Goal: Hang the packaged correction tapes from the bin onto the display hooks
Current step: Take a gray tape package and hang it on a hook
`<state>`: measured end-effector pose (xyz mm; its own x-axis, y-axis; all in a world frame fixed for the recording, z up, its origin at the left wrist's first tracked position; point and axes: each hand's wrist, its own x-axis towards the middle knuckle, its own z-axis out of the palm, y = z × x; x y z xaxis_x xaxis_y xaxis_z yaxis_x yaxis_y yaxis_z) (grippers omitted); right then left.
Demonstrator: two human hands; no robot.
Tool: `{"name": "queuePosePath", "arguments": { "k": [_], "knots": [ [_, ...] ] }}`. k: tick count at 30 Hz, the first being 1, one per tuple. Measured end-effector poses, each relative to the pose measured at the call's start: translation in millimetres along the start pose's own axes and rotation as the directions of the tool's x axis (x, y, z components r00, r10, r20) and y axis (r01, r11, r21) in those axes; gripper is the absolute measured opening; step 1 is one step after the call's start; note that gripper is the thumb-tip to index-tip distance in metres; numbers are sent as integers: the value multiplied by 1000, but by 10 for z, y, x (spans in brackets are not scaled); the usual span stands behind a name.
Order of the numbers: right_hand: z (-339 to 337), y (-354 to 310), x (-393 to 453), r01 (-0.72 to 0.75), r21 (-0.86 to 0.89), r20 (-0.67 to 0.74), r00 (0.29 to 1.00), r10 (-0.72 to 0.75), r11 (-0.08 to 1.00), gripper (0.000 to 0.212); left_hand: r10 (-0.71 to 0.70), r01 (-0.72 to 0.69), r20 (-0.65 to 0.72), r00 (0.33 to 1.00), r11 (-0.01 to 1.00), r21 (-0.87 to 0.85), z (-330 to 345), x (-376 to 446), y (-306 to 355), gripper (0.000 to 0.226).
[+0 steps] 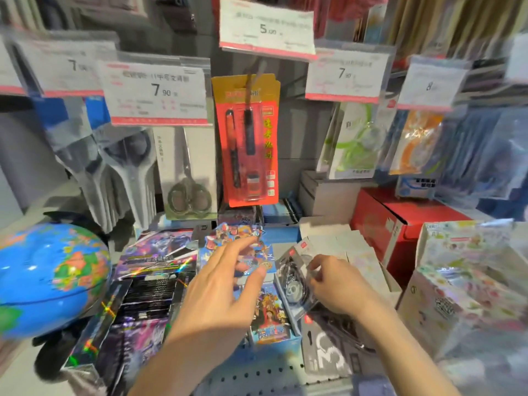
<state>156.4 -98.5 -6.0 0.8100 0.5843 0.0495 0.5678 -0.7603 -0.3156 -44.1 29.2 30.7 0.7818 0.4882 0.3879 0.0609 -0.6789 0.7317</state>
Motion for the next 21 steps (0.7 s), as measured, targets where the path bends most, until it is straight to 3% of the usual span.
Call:
{"name": "queuePosePath", "arguments": {
  "k": [8,13,17,21],
  "knots": [
    [-97,30,129,-113,273,0,993,118,955,24,-61,63,59,996,998,-24,-15,125,-2,27],
    [-457,117,20,-11,409,-137,988,73,912,25,-124,134,113,986,987,-89,-29,328,12,30],
    [-654,203,-150,123,592,-215,977,9,796,26,-192,212,166,967,970,-115,40,600,89,53],
    [-676,252,-215,134,746,-158,987,-21,653,31,-290,346,210,934,879,-327,147,830,145,55]
  ]
}}
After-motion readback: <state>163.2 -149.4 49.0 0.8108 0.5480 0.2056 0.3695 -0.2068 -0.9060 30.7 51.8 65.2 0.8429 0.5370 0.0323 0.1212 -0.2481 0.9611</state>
